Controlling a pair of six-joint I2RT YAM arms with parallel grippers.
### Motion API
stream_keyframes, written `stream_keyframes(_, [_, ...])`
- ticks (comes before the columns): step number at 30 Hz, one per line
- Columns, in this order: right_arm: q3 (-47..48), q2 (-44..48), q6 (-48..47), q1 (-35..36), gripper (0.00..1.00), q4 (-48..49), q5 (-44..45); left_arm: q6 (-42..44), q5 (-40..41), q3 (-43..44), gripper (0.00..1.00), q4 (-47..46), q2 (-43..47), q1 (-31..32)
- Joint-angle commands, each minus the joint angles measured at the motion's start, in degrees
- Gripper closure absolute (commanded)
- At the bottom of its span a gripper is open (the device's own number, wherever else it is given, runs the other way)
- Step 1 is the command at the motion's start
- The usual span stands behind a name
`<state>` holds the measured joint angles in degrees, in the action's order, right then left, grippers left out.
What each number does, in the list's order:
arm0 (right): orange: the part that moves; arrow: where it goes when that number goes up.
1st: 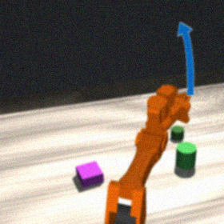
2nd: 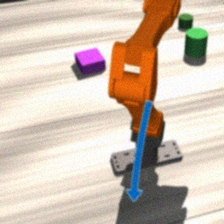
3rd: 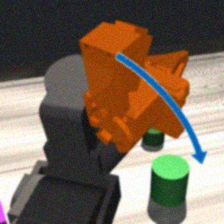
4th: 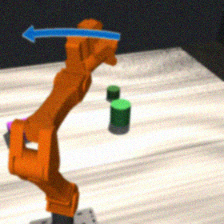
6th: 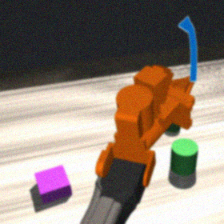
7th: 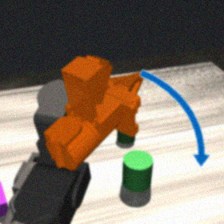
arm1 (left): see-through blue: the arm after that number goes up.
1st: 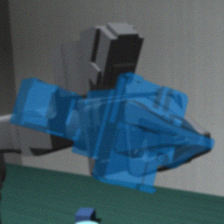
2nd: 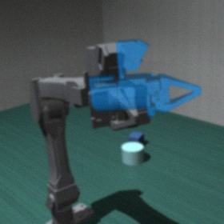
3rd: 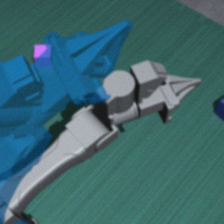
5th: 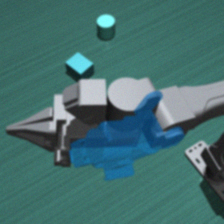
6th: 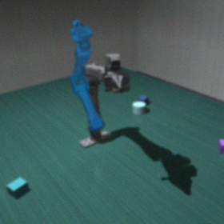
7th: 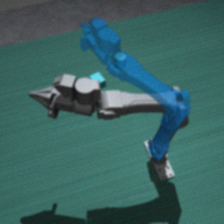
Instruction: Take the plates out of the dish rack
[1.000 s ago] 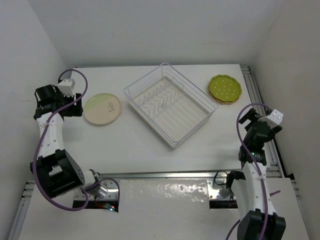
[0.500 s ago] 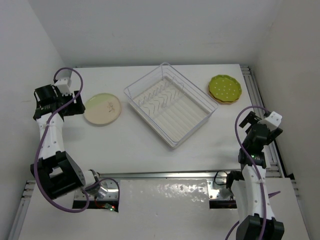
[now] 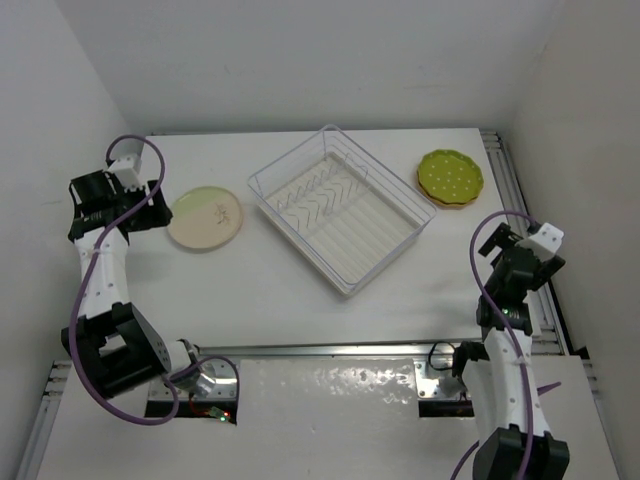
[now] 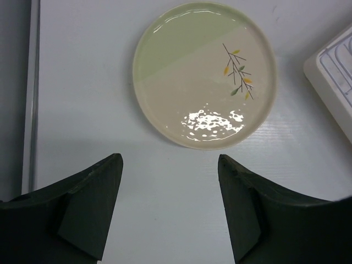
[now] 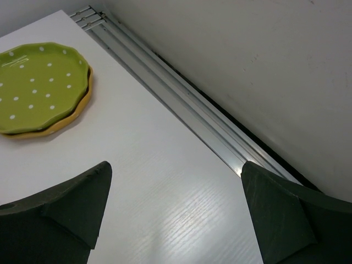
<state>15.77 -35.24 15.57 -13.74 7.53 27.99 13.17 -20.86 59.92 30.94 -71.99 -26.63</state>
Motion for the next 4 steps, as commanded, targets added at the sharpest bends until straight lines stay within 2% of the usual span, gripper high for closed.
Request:
stream_keyframes(1, [1.9, -0.3, 0.3, 0.0, 0.01, 1.5, 0.4, -0.7, 0.7, -0.2, 0.32, -2.5, 1.5, -0.2])
stream_keyframes(4, [1.6, -0.4, 0.5, 0.0, 0.01, 1.5, 0.2, -1.2, 1.5, -0.2, 0.32, -2.9, 1.4, -0.1])
